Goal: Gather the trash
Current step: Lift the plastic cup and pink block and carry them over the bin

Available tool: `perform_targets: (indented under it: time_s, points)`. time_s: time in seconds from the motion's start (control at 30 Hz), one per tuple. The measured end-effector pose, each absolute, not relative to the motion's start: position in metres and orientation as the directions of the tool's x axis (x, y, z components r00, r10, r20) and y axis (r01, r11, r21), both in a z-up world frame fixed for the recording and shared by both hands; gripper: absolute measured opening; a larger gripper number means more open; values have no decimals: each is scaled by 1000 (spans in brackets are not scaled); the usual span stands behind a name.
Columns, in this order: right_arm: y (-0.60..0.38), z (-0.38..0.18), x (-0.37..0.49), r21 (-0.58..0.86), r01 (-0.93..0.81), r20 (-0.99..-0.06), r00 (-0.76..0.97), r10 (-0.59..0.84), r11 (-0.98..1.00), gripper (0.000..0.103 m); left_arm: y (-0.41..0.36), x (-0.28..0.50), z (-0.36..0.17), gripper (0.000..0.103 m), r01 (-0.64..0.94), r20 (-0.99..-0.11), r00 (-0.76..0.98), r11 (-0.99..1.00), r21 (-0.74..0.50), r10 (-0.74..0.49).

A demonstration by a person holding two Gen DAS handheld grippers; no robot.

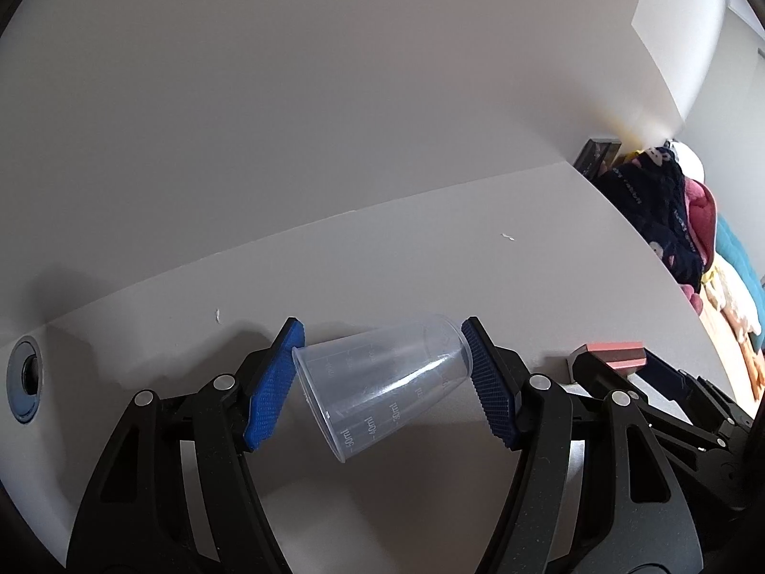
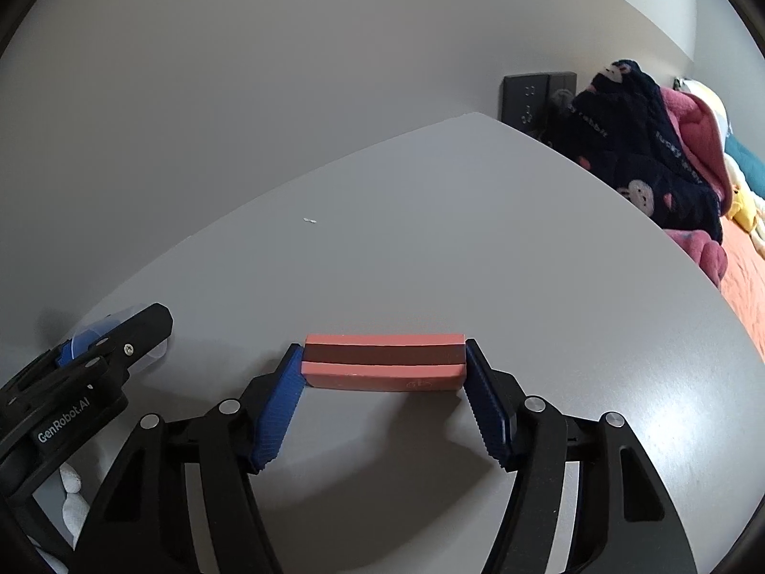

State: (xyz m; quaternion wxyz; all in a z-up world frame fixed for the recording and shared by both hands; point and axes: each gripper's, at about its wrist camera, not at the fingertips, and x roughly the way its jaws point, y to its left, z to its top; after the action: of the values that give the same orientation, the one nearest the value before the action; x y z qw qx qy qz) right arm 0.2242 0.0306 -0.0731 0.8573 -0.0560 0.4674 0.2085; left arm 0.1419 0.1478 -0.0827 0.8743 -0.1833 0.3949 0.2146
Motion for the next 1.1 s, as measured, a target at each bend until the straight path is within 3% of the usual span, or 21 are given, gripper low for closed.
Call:
perform_targets:
  time_s: [1.1]
  points:
    - [-69, 7, 151, 193, -318, -774, 532, 343, 928, 67, 52, 109, -26, 66, -312, -722, 685, 935, -167, 99]
